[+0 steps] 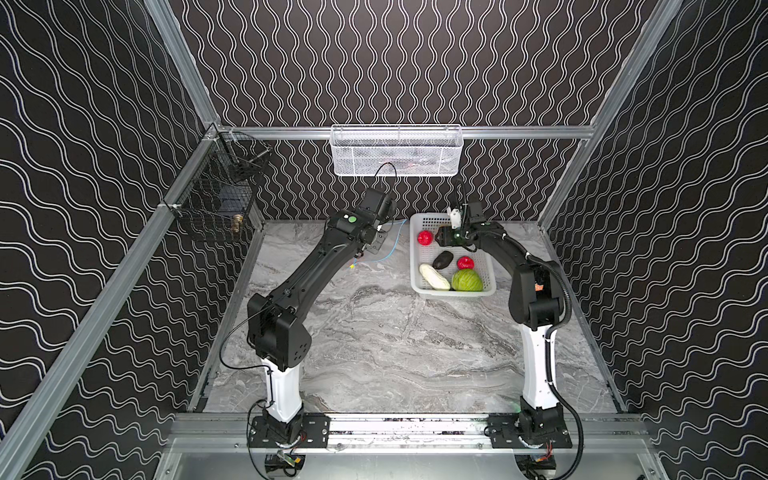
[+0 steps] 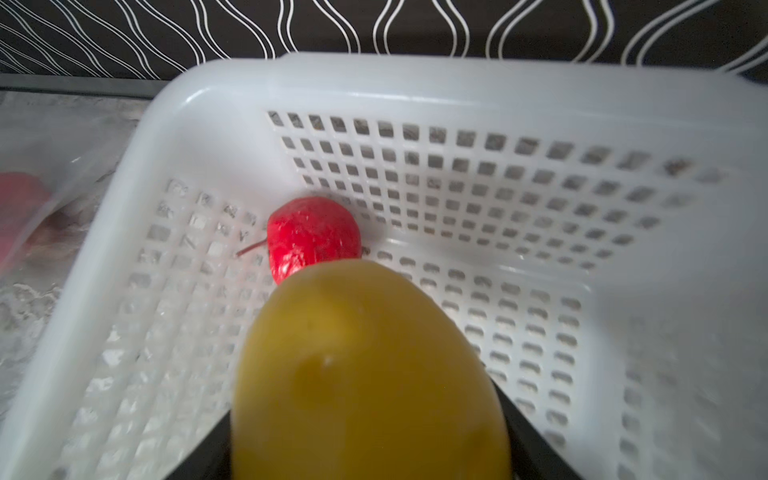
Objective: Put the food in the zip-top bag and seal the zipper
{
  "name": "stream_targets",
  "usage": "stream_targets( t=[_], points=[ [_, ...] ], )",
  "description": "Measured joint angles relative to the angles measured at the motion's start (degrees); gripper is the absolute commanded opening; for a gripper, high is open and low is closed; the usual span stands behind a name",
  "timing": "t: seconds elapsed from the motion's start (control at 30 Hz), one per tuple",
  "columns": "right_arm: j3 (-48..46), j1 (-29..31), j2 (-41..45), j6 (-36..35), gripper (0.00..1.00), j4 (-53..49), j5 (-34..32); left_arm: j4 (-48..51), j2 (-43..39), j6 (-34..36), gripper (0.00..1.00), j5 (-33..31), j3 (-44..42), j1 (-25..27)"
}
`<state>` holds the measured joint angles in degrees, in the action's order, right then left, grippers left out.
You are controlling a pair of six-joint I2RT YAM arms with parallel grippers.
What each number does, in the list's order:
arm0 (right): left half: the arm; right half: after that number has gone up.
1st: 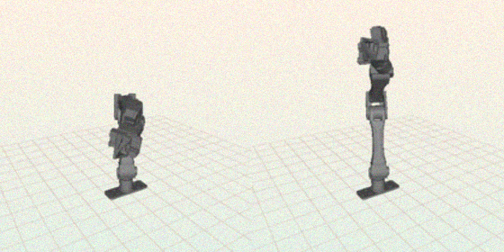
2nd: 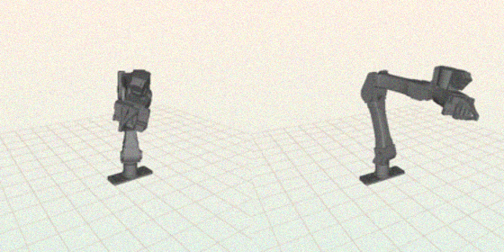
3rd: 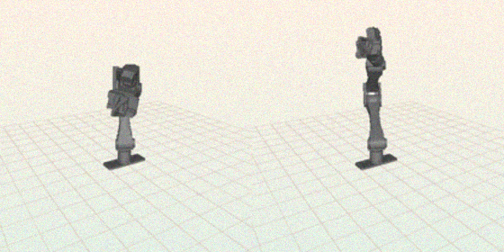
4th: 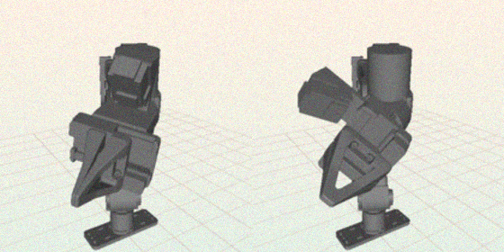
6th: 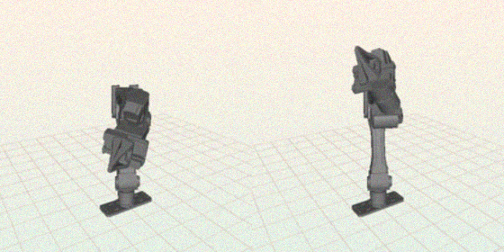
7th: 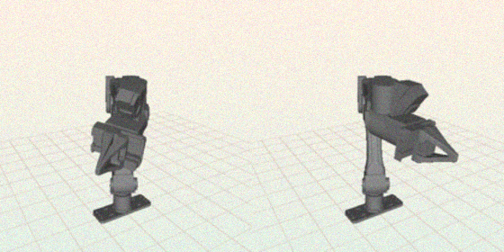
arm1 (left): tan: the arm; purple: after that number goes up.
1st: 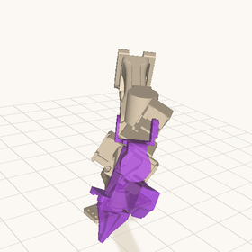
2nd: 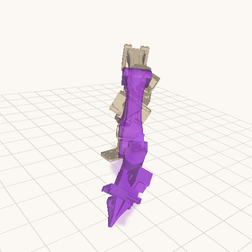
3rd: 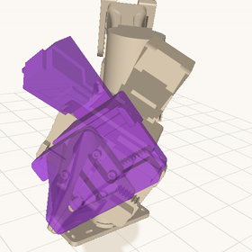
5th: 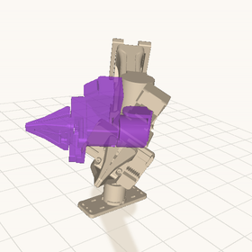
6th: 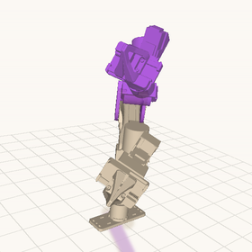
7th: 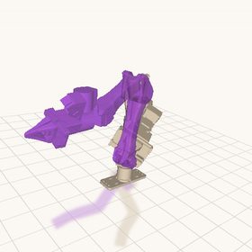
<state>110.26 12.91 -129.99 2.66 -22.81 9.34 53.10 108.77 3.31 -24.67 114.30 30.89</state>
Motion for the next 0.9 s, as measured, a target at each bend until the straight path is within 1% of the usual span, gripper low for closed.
stream_targets(
  t=[0.2,0.57,0.73,0.9],
  points=[
    [-5.4,0.1,4.9,2.6,0.53,2.8,0.8,0.0,-0.1,0.0,0.00,-0.4,-1.3,1.2],
    [-17.8,0.1,15.9,7.0,0.53,7.9,1.7,-0.3,-1.7,0.1,0.00,-0.7,-2.4,1.2],
    [-20.2,0.1,20.4,7.3,0.53,9.1,1.7,-2.1,-5.5,1.3,0.00,-1.6,-5.5,1.2],
    [-23.2,0.1,25.3,9.1,0.51,10.9,3.9,-2.8,-6.0,1.4,0.00,-1.7,-8.0,1.2]
  ],
)
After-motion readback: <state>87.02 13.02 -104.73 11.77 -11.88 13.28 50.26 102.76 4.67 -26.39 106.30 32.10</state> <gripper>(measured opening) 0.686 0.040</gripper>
